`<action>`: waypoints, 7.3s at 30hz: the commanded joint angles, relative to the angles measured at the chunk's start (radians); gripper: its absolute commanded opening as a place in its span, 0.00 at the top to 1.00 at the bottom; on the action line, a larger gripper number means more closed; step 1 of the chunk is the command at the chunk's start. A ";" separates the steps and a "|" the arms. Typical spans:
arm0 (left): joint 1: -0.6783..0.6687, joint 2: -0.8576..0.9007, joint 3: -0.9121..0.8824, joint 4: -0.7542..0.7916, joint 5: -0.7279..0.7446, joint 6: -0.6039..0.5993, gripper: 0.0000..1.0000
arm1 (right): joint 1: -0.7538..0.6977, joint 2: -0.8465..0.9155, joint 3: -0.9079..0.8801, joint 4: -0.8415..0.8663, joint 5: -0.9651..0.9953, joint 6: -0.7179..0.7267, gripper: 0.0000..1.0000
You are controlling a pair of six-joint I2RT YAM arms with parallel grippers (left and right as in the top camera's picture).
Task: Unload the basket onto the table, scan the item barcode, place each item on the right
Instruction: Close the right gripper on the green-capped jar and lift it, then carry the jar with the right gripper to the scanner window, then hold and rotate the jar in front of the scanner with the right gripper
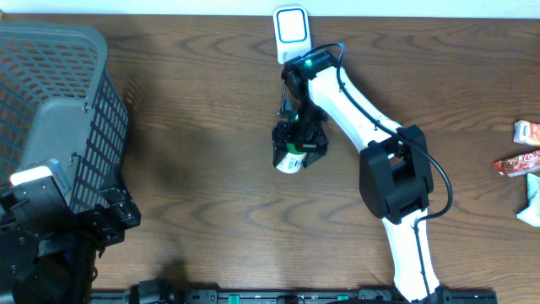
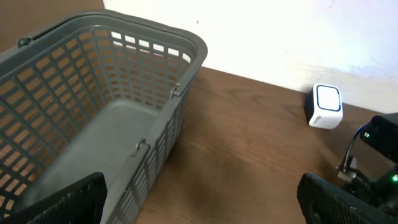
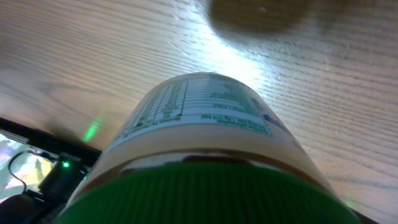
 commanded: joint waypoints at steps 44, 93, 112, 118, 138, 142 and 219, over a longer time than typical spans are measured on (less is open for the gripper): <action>-0.003 -0.002 -0.001 0.000 0.010 -0.009 0.02 | 0.004 -0.016 -0.132 0.035 0.003 -0.024 0.35; -0.003 -0.002 -0.001 0.000 0.010 -0.009 0.02 | 0.100 -0.026 0.468 0.402 0.712 0.022 0.49; -0.003 -0.002 -0.001 0.000 0.010 -0.009 0.02 | 0.062 -0.026 0.088 1.051 0.735 -0.177 0.49; -0.003 -0.002 -0.001 0.000 0.010 -0.009 0.02 | -0.008 -0.023 -0.062 1.368 0.769 -0.188 0.46; -0.003 -0.002 -0.001 0.000 0.010 -0.009 0.02 | -0.074 0.014 -0.187 1.786 0.675 -0.197 0.32; -0.003 -0.002 -0.001 0.000 0.010 -0.009 0.02 | -0.081 -0.016 -0.187 1.749 0.677 -0.209 0.32; -0.003 -0.002 -0.001 0.000 0.010 -0.009 0.02 | -0.229 -0.043 -0.193 0.791 0.739 0.207 0.01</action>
